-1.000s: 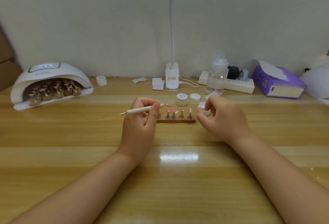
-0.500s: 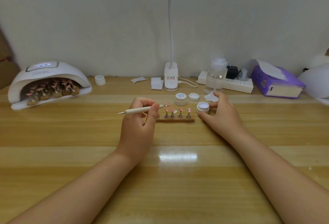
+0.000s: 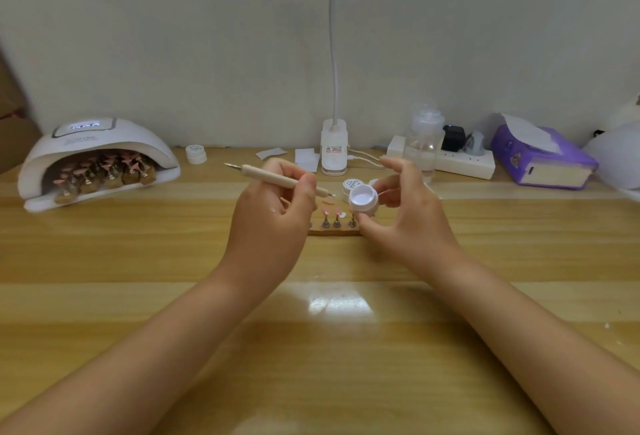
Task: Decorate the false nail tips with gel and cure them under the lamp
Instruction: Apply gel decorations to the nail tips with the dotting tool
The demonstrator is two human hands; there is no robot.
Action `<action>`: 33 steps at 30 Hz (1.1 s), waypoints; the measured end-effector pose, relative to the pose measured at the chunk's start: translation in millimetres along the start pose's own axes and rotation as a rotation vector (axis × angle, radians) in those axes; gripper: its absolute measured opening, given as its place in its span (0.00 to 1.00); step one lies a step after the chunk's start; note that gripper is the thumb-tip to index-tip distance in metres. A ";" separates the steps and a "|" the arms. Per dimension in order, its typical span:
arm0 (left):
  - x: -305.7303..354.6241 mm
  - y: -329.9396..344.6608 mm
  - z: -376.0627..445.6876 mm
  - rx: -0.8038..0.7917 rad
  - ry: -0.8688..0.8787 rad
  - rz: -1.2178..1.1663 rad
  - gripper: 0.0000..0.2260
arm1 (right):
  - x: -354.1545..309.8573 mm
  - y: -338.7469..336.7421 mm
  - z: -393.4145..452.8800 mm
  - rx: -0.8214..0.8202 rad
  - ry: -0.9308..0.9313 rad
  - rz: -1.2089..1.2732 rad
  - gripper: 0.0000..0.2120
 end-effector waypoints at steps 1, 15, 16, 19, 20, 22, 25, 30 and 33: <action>1.0 -1.0 0.8 0.007 -0.009 0.011 0.08 | -5.7 2.6 -0.8 -0.017 -0.011 0.035 0.33; 9.2 -13.6 6.2 -0.046 -0.029 0.284 0.10 | -32.1 15.8 -11.8 -0.099 -0.080 0.164 0.33; 9.1 -12.5 5.5 -0.054 -0.036 0.291 0.10 | -32.7 15.8 -12.1 -0.106 -0.083 0.173 0.33; 8.4 -10.4 3.5 -0.070 -0.056 0.304 0.10 | -34.3 15.1 -12.7 -0.114 -0.087 0.189 0.34; 8.0 -10.3 3.1 -0.074 -0.061 0.308 0.10 | -34.8 14.6 -12.7 -0.115 -0.089 0.191 0.34; 7.5 -10.4 3.0 -0.081 -0.070 0.312 0.10 | -35.6 14.1 -12.7 -0.117 -0.091 0.190 0.33; 7.1 -10.3 3.5 -0.094 -0.076 0.315 0.10 | -35.9 13.7 -12.4 -0.117 -0.087 0.186 0.33; 6.5 -9.8 3.2 -0.106 -0.077 0.324 0.10 | -36.1 13.8 -12.8 -0.125 -0.085 0.178 0.32; 6.9 -9.6 3.4 -0.097 -0.071 0.326 0.10 | -35.4 13.6 -12.7 -0.123 -0.083 0.168 0.32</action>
Point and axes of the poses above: each hand's wrist, its own z-axis towards the middle knuckle, its own y-axis out of the palm, x = y × z, the point moved 1 cm from there along z, towards the middle knuckle, and after that the axes turned 7 degrees about -x, right-handed, at the moved point
